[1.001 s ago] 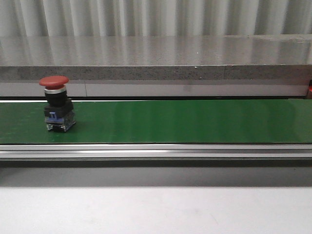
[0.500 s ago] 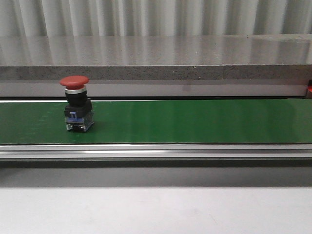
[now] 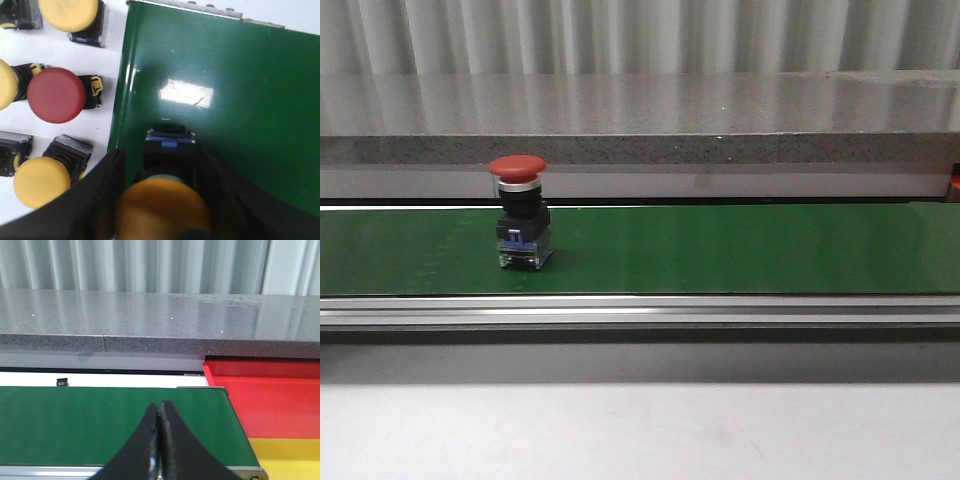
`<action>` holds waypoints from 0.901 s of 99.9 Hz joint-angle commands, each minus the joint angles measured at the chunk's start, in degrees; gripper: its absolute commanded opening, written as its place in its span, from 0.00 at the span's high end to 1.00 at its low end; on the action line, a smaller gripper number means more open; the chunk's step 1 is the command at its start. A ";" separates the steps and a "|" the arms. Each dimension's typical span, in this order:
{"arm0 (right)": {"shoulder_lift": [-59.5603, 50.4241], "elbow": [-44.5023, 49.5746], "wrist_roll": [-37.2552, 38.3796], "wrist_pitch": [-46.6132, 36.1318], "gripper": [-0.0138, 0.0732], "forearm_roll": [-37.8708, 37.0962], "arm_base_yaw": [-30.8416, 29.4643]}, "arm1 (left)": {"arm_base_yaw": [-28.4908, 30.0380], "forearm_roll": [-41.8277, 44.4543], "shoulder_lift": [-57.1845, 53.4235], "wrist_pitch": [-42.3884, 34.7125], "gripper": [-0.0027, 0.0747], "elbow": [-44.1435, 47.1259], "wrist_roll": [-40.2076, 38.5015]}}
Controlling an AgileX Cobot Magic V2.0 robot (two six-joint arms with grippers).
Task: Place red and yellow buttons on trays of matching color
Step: 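Set the yellow button on the belt and open the left gripper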
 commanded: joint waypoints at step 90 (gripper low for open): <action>-0.63 0.12 -0.08 -4.44 0.92 -0.43 0.15 | -18.82 -6.02 -28.22 -23.24 0.99 12.67 4.84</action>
